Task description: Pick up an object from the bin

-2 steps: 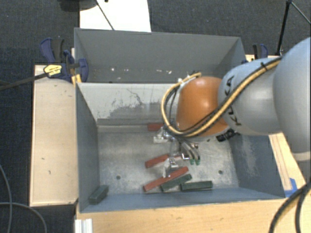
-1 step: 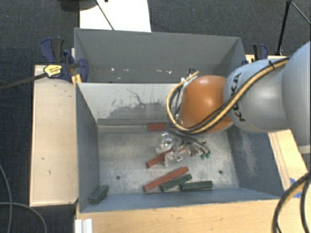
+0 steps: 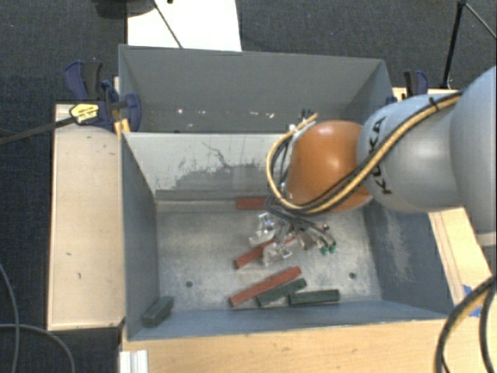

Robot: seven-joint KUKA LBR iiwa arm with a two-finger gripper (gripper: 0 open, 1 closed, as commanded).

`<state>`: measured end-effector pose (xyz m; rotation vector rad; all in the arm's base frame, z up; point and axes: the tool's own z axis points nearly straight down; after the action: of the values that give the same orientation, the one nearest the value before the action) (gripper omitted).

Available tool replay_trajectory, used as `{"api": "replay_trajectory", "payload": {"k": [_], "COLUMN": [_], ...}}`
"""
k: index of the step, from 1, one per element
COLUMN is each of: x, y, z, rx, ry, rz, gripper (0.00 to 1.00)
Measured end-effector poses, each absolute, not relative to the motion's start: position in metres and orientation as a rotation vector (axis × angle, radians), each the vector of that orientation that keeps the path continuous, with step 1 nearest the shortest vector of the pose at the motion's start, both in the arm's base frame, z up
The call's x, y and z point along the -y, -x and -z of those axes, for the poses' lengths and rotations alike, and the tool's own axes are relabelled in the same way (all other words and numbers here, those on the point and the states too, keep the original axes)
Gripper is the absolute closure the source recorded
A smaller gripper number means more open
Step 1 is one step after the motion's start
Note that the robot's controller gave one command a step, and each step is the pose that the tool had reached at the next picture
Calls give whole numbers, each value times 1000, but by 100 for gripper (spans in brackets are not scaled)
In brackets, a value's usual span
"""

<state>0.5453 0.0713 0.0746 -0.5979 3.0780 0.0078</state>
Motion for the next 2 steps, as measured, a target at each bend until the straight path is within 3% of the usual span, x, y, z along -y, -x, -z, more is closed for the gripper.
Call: {"api": "replay_trajectory", "payload": {"k": [2], "x": [-70], "y": [-543], "z": [-92], "rx": [-3084], "ry": [595], "rz": [-4], "gripper": [100]}}
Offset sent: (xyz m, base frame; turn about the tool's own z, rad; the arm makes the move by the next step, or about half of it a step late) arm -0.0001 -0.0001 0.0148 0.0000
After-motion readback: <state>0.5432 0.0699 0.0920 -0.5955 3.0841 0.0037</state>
